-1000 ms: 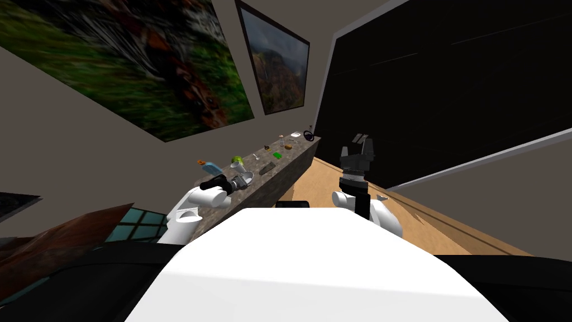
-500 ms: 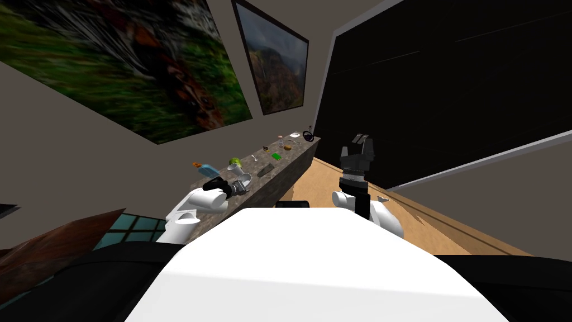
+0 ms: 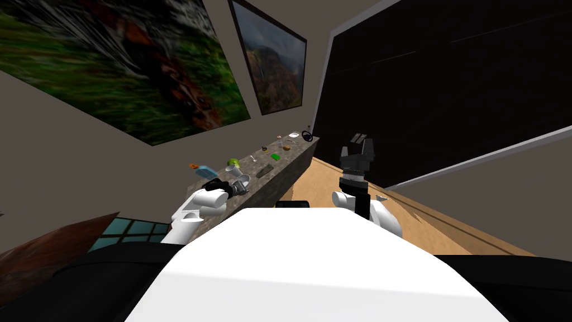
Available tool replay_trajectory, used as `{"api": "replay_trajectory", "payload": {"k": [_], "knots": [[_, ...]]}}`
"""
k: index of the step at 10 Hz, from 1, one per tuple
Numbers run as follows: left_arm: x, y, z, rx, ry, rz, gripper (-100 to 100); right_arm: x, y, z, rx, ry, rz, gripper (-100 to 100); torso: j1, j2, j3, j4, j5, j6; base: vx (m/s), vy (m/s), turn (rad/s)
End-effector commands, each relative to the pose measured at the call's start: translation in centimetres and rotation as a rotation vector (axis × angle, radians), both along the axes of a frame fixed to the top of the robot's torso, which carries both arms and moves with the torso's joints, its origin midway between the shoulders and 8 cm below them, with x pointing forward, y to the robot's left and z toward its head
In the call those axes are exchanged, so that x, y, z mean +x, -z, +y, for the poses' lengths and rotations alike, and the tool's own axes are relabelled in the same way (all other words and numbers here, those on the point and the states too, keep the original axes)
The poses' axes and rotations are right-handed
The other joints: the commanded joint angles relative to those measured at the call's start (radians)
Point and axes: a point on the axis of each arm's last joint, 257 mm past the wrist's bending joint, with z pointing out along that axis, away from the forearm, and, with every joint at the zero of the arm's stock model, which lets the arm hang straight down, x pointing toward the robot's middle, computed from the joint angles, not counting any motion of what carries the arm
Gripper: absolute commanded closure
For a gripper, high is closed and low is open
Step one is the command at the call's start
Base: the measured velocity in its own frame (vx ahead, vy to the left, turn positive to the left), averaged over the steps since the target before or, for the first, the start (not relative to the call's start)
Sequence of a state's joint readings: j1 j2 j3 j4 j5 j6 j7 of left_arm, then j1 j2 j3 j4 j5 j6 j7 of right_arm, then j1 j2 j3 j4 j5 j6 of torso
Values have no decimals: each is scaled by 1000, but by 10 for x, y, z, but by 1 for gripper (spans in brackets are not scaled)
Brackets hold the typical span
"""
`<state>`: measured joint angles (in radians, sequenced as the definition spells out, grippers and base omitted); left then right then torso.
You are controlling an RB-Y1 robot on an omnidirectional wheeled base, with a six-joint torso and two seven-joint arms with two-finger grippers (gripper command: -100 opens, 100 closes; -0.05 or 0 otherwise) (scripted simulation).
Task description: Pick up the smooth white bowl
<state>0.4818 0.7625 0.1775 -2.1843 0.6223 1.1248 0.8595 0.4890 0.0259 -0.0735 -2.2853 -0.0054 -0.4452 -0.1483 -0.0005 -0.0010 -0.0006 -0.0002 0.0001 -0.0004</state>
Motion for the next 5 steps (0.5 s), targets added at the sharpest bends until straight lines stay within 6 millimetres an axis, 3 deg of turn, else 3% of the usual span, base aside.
{"api": "replay_trajectory", "payload": {"k": [1,2,5], "knots": [[0,0,0,0,0,0,-100,0,0,0,0,0,0,0,0,0,0,0,0,0,0,0,0],[0,0,0,1,1,-1,100,0,0,0,0,0,0,0,0,0,0,0,0,0,0,0,0],[0,0,0,-1,0,-1,100,0,0,0,0,0,0,0,1,0,0,0,0,0,0,0,0]]}}
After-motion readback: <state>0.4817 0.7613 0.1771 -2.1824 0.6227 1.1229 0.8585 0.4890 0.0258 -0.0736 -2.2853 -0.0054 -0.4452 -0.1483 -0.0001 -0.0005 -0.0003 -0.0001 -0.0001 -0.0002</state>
